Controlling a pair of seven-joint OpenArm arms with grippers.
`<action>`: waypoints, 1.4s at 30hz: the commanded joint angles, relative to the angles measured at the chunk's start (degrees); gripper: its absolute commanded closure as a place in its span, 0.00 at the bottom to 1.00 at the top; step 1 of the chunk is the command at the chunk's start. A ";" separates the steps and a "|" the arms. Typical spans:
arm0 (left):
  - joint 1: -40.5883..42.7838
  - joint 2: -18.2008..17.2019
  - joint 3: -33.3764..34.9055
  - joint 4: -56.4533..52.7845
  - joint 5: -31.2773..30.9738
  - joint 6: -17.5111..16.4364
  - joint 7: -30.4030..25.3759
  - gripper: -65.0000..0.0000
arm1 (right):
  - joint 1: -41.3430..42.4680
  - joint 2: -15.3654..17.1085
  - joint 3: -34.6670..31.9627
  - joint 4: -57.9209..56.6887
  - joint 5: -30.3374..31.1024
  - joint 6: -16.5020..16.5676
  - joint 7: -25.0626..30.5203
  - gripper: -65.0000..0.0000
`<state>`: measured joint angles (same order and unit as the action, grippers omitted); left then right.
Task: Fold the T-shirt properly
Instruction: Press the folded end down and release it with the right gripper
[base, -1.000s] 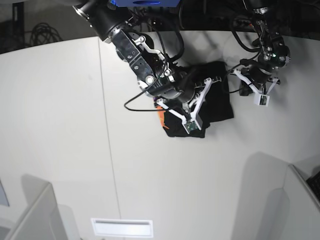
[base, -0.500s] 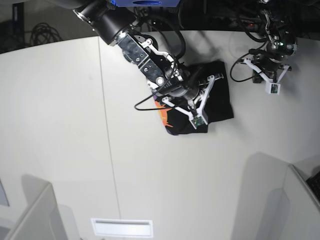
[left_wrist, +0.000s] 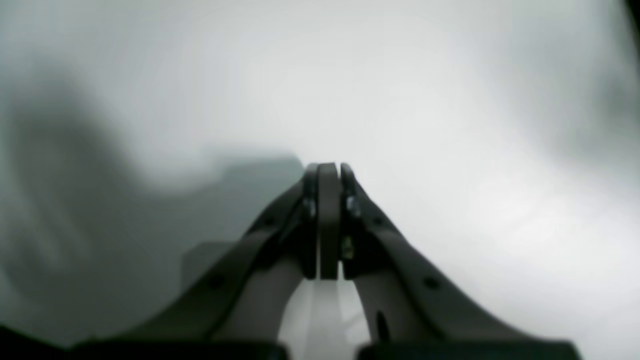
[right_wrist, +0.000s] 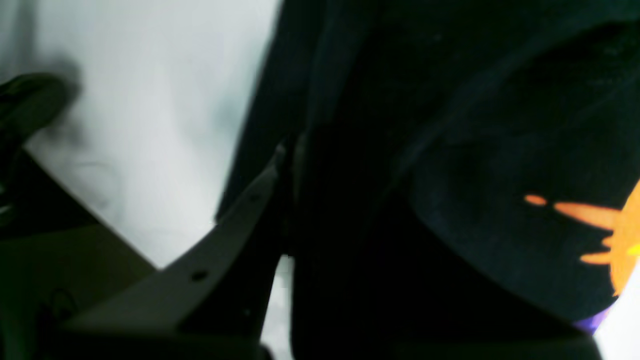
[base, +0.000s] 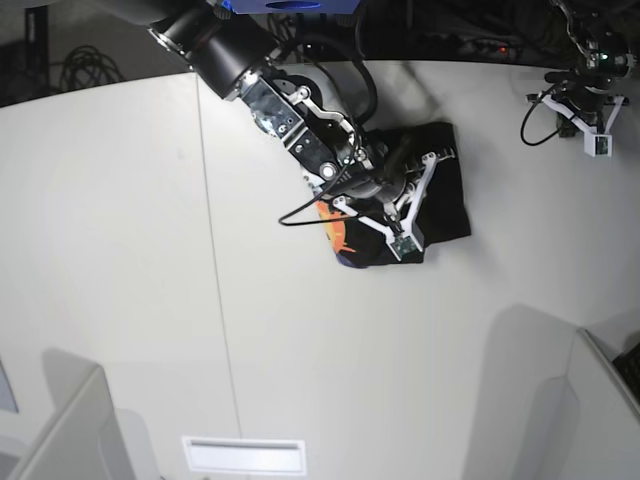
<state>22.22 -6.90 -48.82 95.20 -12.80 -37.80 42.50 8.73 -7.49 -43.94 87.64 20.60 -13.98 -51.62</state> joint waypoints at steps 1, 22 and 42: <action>0.24 -0.71 -0.37 0.85 -0.70 -0.40 -1.05 1.00 | 1.25 -1.00 0.03 0.85 0.28 0.22 1.29 1.00; 0.42 -0.62 -0.46 0.85 -0.70 -0.40 -1.05 1.00 | 2.92 -0.82 0.21 -4.51 9.25 0.22 3.22 0.90; 0.42 -0.71 -0.55 0.85 -0.70 -0.40 -1.05 1.00 | 3.00 -0.91 0.03 -4.25 9.51 -2.86 7.09 0.43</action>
<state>22.55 -6.83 -48.93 95.20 -12.88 -37.82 42.48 10.57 -7.53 -43.90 82.11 29.65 -16.97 -45.60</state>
